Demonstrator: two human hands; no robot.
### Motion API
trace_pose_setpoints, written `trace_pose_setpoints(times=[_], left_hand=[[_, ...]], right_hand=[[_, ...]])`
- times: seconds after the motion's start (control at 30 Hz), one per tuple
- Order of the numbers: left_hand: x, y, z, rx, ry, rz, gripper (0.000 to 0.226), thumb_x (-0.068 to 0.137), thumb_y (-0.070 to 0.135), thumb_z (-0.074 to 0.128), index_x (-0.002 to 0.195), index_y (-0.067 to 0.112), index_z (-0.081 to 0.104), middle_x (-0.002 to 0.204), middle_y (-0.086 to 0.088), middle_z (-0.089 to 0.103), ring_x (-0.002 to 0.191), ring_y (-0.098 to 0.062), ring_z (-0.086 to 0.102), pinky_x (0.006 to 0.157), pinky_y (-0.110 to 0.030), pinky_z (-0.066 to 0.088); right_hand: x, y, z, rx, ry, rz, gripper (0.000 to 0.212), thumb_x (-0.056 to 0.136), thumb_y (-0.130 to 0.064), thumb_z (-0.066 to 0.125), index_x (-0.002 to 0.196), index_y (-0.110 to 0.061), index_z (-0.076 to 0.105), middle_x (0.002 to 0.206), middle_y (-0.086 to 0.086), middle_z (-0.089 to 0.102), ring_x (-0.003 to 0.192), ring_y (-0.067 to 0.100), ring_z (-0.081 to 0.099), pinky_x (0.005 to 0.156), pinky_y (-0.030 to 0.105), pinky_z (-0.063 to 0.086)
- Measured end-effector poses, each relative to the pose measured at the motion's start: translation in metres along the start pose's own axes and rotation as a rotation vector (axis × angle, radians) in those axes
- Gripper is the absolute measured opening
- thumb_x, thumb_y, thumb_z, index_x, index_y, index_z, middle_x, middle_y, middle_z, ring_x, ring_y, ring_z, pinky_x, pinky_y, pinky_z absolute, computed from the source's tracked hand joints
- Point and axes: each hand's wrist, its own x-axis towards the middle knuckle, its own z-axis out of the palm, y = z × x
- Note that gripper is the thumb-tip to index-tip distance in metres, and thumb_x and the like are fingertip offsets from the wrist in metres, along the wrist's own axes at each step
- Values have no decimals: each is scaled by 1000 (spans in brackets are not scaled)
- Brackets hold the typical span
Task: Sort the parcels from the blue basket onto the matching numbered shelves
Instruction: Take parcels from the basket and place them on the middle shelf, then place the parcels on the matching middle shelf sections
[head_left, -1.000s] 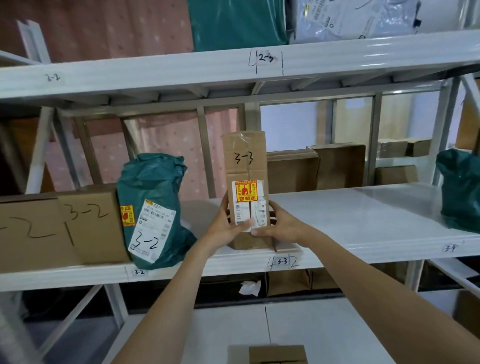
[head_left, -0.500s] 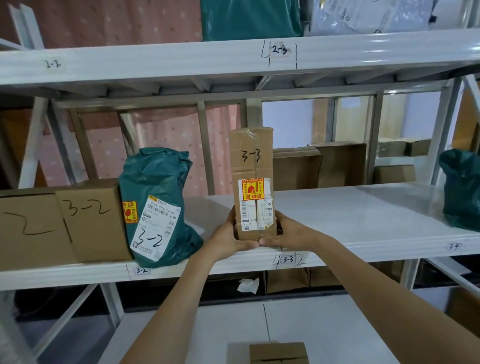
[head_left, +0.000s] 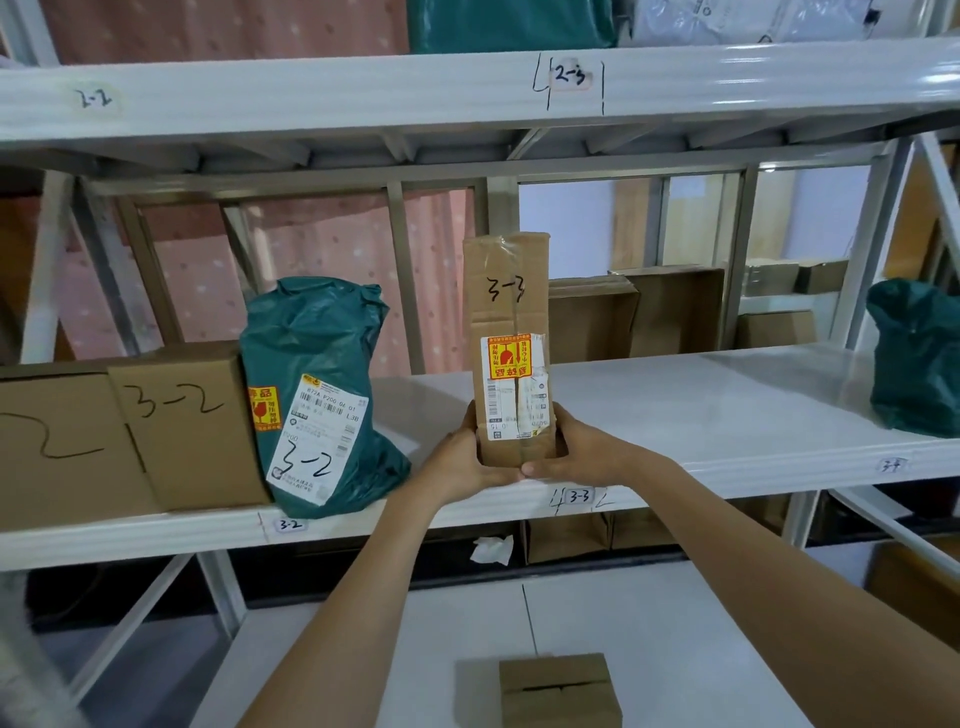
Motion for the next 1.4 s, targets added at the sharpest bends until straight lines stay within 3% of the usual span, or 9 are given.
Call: trace_pose_setpoints(times=[0.07, 0.17, 0.27, 0.33, 0.43, 0.67, 0.83, 1.1, 1.4], left_hand=[[-6, 5, 2, 9, 1, 1, 100, 71, 44, 87, 151, 26, 29, 148, 9, 49, 134, -14, 48, 107, -28, 42], [-22, 10, 8, 105, 81, -31, 98, 80, 50, 77, 155, 23, 20, 154, 3, 39, 141, -18, 38, 112, -32, 35], [-54, 13, 20, 250, 205, -87, 94, 92, 54, 59, 159, 17, 5, 164, -8, 19, 151, -27, 17, 123, -43, 19], [-80, 13, 30, 409, 252, -99, 86, 99, 55, 45, 159, 10, 4, 167, -11, 6, 154, -28, 3, 124, -42, 4], [-123, 3, 48, 541, 271, -125, 81, 102, 57, 32, 159, 9, 0, 167, -12, -5, 153, -29, -8, 124, -46, -4], [-243, -42, 95, 619, 143, -432, 71, 105, 53, 21, 160, 14, 0, 167, -9, -6, 154, -27, -8, 123, -52, -2], [-363, -90, 117, 587, 18, -726, 69, 105, 51, 18, 159, 14, -3, 167, -7, -8, 154, -27, -10, 122, -54, -5], [-574, -179, 114, 447, -73, -1206, 72, 103, 57, 18, 160, 14, 4, 168, -6, -1, 154, -28, -5, 121, -60, -3], [-690, -266, 88, 276, -86, -1360, 73, 104, 55, 21, 160, 14, 1, 167, -7, -3, 154, -28, -4, 120, -61, -3]], right_hand=[[-11, -6, 5, -39, 18, 38, 115, 75, -61, 75, 157, -32, 0, 161, -1, 31, 142, 27, 40, 116, 48, 36], [-29, -5, 11, -182, 82, -1, 95, 88, -56, 65, 159, -27, 8, 165, 4, 21, 150, 29, 23, 122, 56, 17], [-51, 0, 21, -239, 223, 40, 94, 94, -55, 57, 159, -17, 0, 167, 6, 7, 154, 27, 9, 124, 48, 1], [-64, 7, 35, -334, 310, 4, 87, 99, -52, 48, 159, -12, 0, 167, 10, 7, 154, 25, 6, 124, 47, -2], [-86, 16, 67, -534, 371, -119, 82, 102, -54, 35, 159, -6, 2, 166, 15, 7, 154, 27, 2, 124, 53, 0], [-134, 10, 169, -607, 174, -140, 80, 101, -60, 27, 160, -10, 3, 166, 16, 2, 154, 31, 3, 123, 53, -5], [-160, -9, 270, -654, -151, -119, 79, 102, -59, 27, 160, -15, -6, 166, 15, -10, 154, 30, -4, 122, 54, -7], [-206, -70, 444, -656, -482, -257, 76, 103, -57, 26, 160, -16, -3, 166, 17, -6, 154, 32, 0, 122, 53, -7], [-207, -136, 598, -690, -683, -283, 74, 103, -55, 28, 160, -17, 1, 165, 19, 5, 152, 33, 9, 122, 55, -2]])
